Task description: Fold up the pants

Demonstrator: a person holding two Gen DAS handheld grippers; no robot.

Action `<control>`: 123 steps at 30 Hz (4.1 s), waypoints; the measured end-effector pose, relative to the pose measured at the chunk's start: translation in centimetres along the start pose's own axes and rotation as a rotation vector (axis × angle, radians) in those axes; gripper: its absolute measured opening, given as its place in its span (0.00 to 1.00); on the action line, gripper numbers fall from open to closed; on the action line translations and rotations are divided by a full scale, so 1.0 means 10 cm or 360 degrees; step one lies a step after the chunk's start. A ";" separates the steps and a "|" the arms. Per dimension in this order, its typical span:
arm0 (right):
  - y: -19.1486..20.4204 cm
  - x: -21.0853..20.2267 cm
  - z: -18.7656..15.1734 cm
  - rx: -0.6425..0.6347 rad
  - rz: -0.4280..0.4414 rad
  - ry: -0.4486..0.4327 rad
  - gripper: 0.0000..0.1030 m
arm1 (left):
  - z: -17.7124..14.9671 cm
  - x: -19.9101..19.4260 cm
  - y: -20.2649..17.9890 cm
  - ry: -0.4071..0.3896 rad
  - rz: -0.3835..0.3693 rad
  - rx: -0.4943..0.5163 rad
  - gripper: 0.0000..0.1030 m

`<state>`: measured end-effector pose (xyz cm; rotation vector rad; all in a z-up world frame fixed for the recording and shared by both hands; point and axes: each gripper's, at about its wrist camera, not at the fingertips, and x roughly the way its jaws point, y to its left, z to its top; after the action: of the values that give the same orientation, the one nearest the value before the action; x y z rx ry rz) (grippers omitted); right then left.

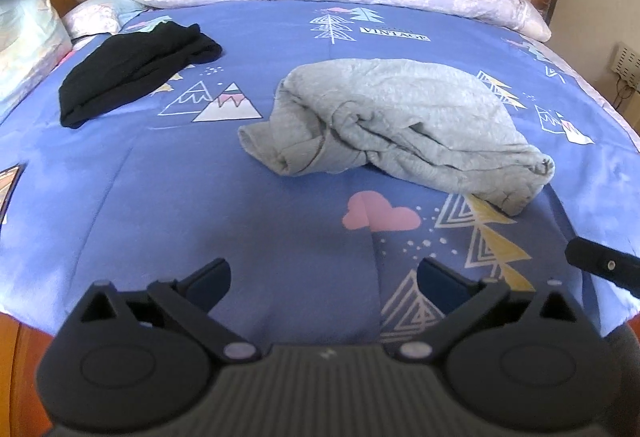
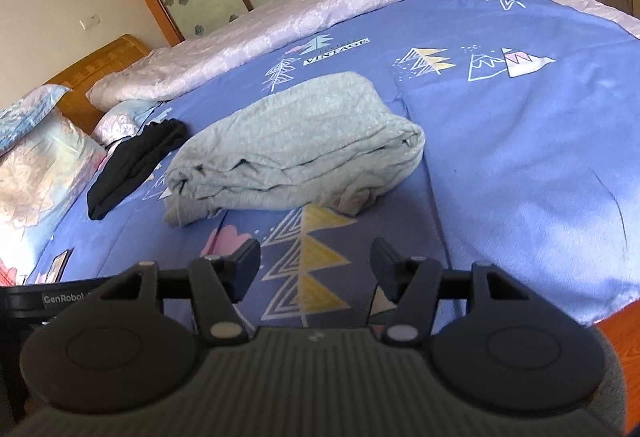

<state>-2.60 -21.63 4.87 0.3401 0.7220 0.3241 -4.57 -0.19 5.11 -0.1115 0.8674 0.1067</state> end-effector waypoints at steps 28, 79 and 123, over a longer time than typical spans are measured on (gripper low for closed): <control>0.02 0.05 -0.09 0.0045 0.0002 0.0024 0.73 | 0.00 0.01 0.08 -0.0179 0.0385 0.0146 1.00; 0.04 0.11 -0.13 0.0113 -0.0027 0.0064 0.75 | 0.03 -0.01 0.10 -0.0069 0.0419 0.0129 1.00; 0.02 0.09 -0.13 0.0115 -0.0043 0.0047 0.75 | -0.01 0.02 0.05 0.0122 0.0259 0.0059 1.00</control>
<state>-2.90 -20.82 3.58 0.3944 0.7680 0.2787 -4.61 0.26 4.91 -0.0099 0.9541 0.2396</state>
